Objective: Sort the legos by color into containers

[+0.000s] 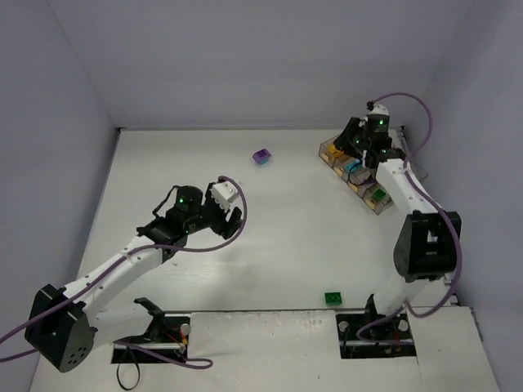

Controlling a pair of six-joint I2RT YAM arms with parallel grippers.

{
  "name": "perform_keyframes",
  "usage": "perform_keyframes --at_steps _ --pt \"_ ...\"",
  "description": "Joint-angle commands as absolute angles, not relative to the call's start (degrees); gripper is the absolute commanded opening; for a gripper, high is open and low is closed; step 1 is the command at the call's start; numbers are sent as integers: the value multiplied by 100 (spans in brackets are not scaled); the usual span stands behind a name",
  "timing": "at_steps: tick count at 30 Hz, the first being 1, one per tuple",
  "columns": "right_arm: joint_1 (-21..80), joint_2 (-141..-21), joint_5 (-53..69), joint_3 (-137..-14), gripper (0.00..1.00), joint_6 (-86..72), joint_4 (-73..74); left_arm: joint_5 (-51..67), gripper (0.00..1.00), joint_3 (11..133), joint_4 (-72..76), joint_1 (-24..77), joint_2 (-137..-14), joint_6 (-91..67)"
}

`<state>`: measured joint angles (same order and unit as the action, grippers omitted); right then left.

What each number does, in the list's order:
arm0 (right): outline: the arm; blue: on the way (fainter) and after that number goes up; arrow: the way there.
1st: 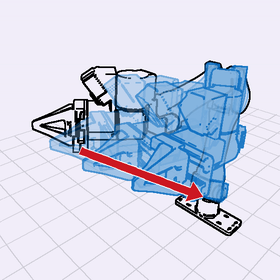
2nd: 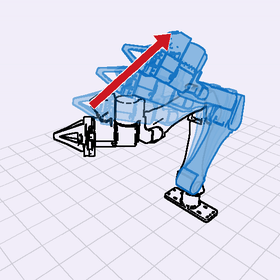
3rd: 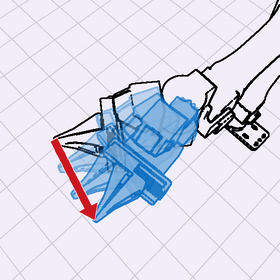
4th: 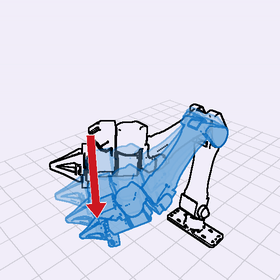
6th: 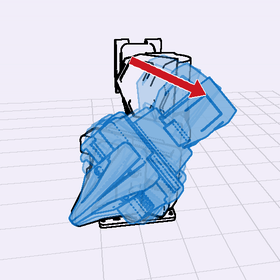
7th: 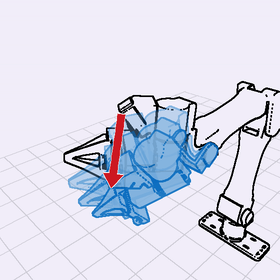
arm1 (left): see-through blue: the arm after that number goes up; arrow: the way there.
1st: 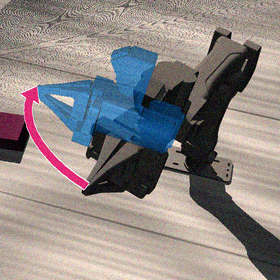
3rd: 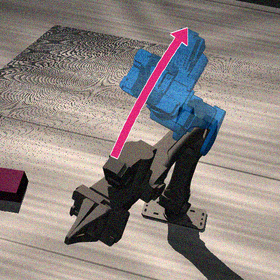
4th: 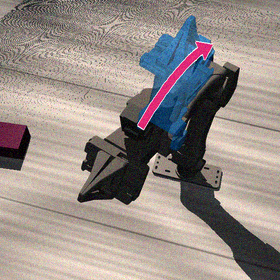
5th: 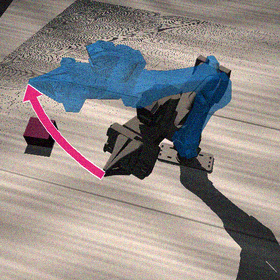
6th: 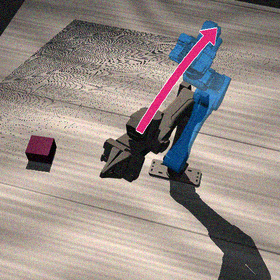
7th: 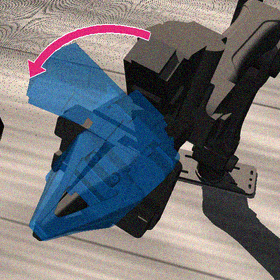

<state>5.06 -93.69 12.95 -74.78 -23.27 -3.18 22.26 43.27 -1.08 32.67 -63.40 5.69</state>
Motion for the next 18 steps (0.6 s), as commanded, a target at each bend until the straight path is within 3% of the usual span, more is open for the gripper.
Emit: perform_keyframes --at_steps 1,5,13,17,18 --pt "177 -9937 203 -8224 0 -2267 -817 1698 63 4360 149 3287 -6074 -227" --pt "26 -10809 132 -9060 0 -2320 -826 1161 76 4394 -35 3278 -6012 -772" --pt "-167 -12523 421 -10554 5 -2162 -835 730 82 4676 -755 3270 -6108 -1134" --pt "-176 -12972 448 -11047 29 -2127 -826 668 83 4719 -870 3270 -6178 -1239" --pt "-176 -12990 466 -11074 40 -2101 -826 651 83 4728 -931 3270 -6214 -1257"
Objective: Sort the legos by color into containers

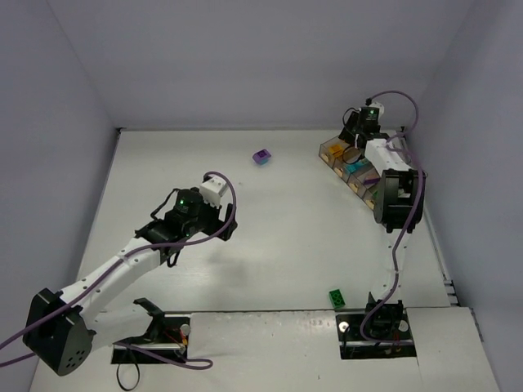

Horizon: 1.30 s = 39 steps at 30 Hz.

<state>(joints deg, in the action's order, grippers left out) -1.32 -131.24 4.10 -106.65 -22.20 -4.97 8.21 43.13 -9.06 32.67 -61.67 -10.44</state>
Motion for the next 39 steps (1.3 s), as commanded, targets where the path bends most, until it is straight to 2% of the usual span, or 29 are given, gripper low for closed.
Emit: perform_keyframes --at_steps 1,3,7,11,15,18,22,26,29,33,36,39 --pt "-176 -12999 466 -11083 43 -2092 -826 642 83 4746 -958 3270 -6214 -1266" --pt "-185 -12938 492 -11048 50 -2048 -817 650 83 4755 -984 3270 -6223 -1266" --pt "-185 -12578 518 -10776 55 -1864 -809 685 83 4781 -941 3270 -6249 -1257" --pt "-176 -11728 659 -10188 57 -1644 -747 756 83 4913 -975 3270 -6319 -1265" --pt "-106 -10654 975 -8777 58 -1538 -511 817 83 5132 -1169 3270 -6319 -1336" --pt "-35 -9758 1169 -7974 67 -1354 -72 817 83 5291 -1344 3270 -6319 -1371" --pt "604 -8581 1020 -6762 68 -1318 937 844 83 5449 -1564 3270 -6328 -1362" --pt "1184 -7983 607 -6303 70 -1624 1922 887 83 5616 -1784 3261 -6372 -1380" --pt "1423 -7481 632 -5864 70 -2002 2065 984 83 5695 -1854 3261 -6425 -1415" --pt "1433 -6892 765 -5458 70 -2206 1960 1922 83 5617 -1583 3296 -6469 -1187" --pt "1223 -6829 878 -5624 70 -2206 1898 2723 83 5388 -1003 3436 -6512 -1195" --pt "565 -6996 1289 -5993 70 -2154 1898 2734 79 5422 -686 4180 -6723 -985"
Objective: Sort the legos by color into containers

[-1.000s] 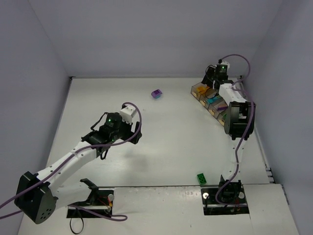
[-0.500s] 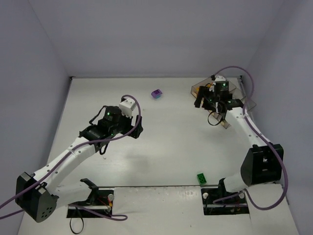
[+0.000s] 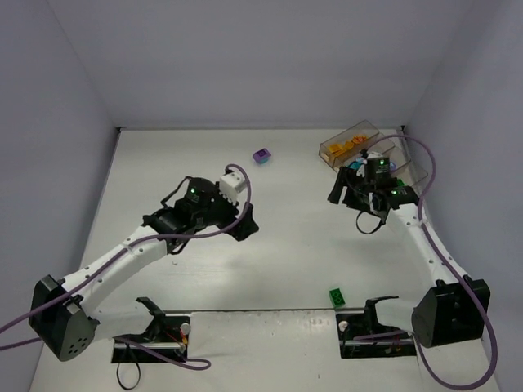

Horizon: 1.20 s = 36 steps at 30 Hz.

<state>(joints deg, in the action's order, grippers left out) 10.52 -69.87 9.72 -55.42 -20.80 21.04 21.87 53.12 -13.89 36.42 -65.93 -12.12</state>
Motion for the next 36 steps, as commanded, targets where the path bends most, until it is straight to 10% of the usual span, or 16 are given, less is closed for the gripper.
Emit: perform_keyframes --at_steps 1,18,36 --pt "380 -7048 1396 -6081 70 -2136 1898 2594 77 5492 -668 4375 -6811 -941" --pt "-703 -6750 2557 -5863 70 -2136 1872 3480 77 7303 604 6837 -10194 500" --pt "-826 -6293 2821 -5458 69 -2188 1872 3173 77 8104 1327 7233 -11917 466"
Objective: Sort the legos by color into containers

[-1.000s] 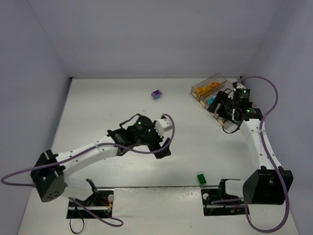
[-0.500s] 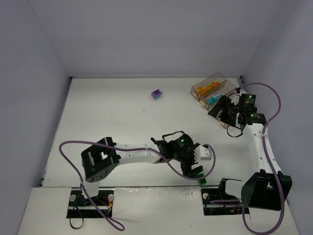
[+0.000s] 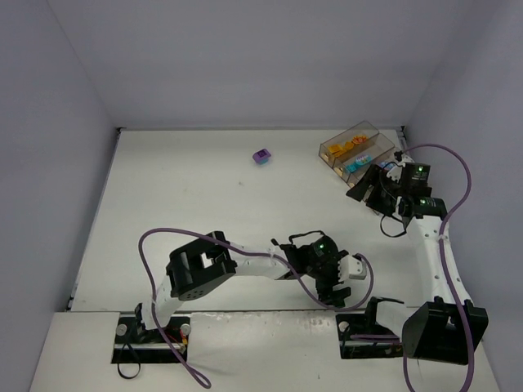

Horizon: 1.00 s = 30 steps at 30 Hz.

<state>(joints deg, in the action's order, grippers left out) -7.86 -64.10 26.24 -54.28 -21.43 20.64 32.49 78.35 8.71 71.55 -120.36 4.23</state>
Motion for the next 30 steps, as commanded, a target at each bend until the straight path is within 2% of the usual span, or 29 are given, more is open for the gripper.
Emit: perform_keyframes --at_steps 1,7,10,11,13,14,16,21,26,30 --pt "-826 -6302 2839 -5458 69 -2197 1863 3129 77 8104 1345 7251 -11944 466" --pt "-826 -6354 2935 -5432 69 -2215 1811 3041 76 7937 1336 7295 -12059 316" --pt "-817 -6328 2979 -5362 69 -2241 1758 2918 69 7805 1336 7304 -12015 281" --pt "-817 -6328 2997 -5344 69 -2250 1732 2874 54 7779 1345 7304 -11980 264" --pt "-817 -6311 3015 -5300 69 -2259 1714 2786 35 7673 1441 7304 -11910 237" --pt "-817 -6293 3023 -5291 69 -2267 1705 2777 21 7638 1476 7304 -11840 229" --pt "-817 -6267 3032 -5282 69 -2268 1714 2725 11 7559 1512 7304 -11708 290" --pt "-817 -6214 3050 -5309 69 -2250 1723 2382 9 7252 1669 7207 -11251 343" --pt "-765 -6258 3409 -5300 68 -2171 1714 2022 9 6365 2205 6691 -10302 220" --pt "-537 -6389 3998 -5326 62 -2022 1705 2021 9 5732 2531 6162 -9371 237"
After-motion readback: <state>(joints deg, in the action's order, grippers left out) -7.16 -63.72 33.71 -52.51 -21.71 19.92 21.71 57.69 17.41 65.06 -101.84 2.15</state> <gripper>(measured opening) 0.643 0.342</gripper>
